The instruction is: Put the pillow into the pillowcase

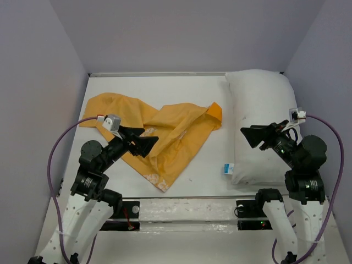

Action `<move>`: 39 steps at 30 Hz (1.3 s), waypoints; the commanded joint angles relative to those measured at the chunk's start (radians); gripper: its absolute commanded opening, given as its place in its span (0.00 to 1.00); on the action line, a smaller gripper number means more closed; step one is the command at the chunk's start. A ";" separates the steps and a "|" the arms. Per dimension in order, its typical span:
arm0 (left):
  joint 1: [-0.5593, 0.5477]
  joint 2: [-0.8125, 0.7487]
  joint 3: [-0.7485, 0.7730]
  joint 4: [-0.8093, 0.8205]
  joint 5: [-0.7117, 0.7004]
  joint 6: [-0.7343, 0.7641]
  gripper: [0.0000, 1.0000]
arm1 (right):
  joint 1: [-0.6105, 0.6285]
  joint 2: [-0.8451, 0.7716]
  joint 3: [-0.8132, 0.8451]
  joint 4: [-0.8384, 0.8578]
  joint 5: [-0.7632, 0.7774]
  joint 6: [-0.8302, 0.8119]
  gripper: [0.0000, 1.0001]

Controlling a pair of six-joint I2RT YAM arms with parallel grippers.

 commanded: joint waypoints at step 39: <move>-0.561 1.217 0.425 0.210 -1.065 0.397 0.75 | 0.389 0.349 -0.178 0.413 0.136 0.067 0.69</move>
